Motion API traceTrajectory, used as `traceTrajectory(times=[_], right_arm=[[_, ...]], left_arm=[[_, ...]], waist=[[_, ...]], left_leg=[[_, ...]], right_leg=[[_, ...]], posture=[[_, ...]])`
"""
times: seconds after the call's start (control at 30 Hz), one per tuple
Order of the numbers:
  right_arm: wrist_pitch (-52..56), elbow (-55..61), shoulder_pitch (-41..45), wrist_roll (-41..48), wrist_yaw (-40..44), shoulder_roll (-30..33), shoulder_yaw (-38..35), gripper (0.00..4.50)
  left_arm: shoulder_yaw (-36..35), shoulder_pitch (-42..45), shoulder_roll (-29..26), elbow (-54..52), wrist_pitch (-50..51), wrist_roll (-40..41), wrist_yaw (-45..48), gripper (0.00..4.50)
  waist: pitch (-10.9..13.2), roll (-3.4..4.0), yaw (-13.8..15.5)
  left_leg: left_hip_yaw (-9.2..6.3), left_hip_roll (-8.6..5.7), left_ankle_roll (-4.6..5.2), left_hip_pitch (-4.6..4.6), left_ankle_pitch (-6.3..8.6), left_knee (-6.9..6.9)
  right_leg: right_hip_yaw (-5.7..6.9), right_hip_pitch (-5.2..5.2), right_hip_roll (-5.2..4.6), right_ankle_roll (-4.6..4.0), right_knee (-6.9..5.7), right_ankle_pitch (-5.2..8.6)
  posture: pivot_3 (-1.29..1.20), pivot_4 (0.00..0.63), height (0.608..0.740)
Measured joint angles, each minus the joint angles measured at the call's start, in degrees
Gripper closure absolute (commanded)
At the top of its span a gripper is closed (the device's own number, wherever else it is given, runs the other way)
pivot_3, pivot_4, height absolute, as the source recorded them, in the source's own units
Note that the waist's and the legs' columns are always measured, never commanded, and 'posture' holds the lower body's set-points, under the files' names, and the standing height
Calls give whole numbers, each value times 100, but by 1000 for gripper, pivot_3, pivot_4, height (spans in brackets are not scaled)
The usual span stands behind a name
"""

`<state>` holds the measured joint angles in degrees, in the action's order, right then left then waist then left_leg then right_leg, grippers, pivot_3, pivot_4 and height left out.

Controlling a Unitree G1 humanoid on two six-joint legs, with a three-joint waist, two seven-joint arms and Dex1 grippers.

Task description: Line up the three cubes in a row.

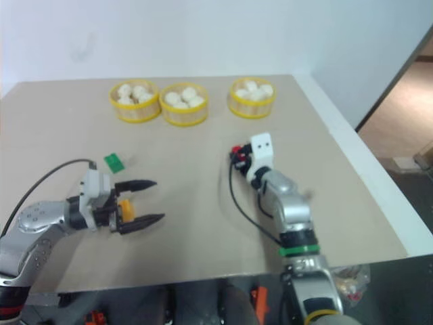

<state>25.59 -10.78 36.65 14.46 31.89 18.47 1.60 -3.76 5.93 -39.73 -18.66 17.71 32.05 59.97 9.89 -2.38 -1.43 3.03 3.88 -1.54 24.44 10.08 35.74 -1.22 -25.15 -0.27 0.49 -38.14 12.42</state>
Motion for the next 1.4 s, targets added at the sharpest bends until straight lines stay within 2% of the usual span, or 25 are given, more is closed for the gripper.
traceTrajectory(times=[0.07, 0.2, 0.37, 0.57, 0.8, 1.03, 1.4], right_arm=[[-252, 48, 138, 187, 1601, 536, 493, 3224], [-691, -213, 266, 283, 3919, 984, 1320, 3224], [-1215, -1135, 826, 144, 4916, 875, 1608, 3224], [-1706, -1974, 1157, -25, 5243, 612, 1606, 3224], [-2418, -2726, 1209, -164, 5166, 295, 1530, 3224], [-3115, -3403, 1282, -378, 5187, 246, 1520, 3224], [-3393, -3886, 1492, -543, 5394, 302, 1344, 3224]], left_arm=[[-20, -51, -88, 14, 11, 10, 130, 0], [-254, -106, -82, 124, -30, 120, 178, 0], [-359, -457, 129, 112, -362, 97, 131, 0], [-502, -964, 168, -27, -674, -56, 20, 0], [-560, -1042, 201, -251, -667, -52, -237, 0], [-581, -1092, 198, -263, -651, -49, -332, 0], [-582, -1107, 169, -263, -612, -46, -333, 0]], waist=[[0, 0, 5], [0, 1, -1], [1, 1, -22], [0, 0, 11], [1, 1, 17], [1, 1, 15], [1, 1, 14]], left_leg=[[-6, 2, 0, -2, 0, -6], [-8, 6, 0, -4, 0, -9], [-7, 6, 0, -4, 0, -2], [-6, 6, 0, -3, 0, -1], [-5, 5, 0, -3, 0, 1], [-5, 6, 0, -4, 0, 0], [-4, 6, 0, -5, 0, -1]], right_leg=[[8, 0, 4, -9, 0, 6], [11, 0, 10, -15, -1, 10], [9, 1, 9, -13, -2, 3], [11, 2, 5, -15, -2, 4], [10, 3, 4, -13, -2, 2], [9, 2, 5, -14, -3, 2], [9, 3, 5, -16, -3, 2]], posture=[[0, 150, 740], [0, 150, 740], [0, 150, 740], [0, 150, 740], [0, 150, 740], [0, 150, 740], [0, 150, 740]])
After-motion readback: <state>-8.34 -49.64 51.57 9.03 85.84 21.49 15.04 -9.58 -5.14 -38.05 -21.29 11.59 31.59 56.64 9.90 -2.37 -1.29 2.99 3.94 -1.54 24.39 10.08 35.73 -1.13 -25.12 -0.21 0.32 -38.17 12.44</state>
